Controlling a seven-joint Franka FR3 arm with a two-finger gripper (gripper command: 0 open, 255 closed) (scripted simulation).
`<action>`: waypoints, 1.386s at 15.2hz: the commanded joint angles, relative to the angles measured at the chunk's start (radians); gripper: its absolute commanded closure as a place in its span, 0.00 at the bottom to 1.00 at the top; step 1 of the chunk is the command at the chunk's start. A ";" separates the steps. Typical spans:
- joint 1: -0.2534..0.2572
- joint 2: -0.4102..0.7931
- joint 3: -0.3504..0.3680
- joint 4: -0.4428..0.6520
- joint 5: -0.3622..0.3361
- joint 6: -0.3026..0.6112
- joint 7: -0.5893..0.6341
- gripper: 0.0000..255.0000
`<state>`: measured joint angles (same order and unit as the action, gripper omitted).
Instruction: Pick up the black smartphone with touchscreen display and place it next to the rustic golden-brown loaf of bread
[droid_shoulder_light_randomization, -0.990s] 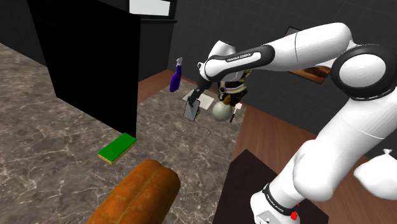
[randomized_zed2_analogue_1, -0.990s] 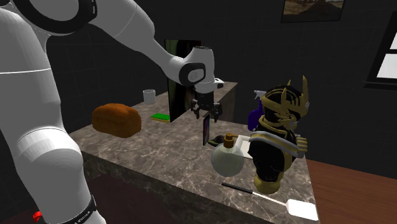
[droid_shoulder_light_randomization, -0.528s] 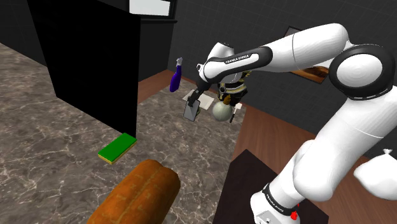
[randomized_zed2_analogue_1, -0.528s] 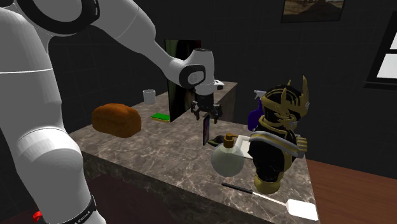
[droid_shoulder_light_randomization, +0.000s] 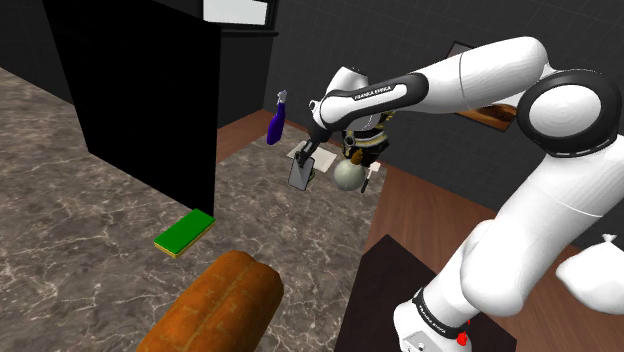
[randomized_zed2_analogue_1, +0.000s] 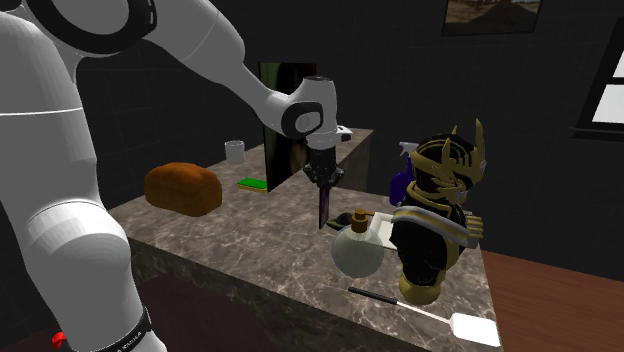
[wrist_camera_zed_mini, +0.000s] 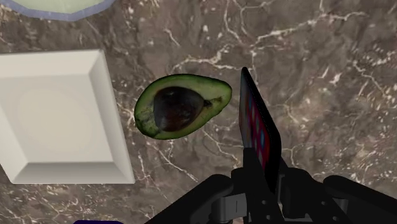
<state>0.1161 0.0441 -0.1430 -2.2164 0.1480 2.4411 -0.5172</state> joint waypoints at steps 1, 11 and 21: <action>0.000 0.000 0.000 0.000 0.000 0.000 0.000 1.00; 0.000 -0.049 -0.002 0.043 -0.023 -0.090 0.022 1.00; -0.001 -0.101 -0.002 0.123 -0.045 -0.220 0.046 1.00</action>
<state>0.1150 -0.0523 -0.1444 -2.1040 0.1046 2.2358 -0.4732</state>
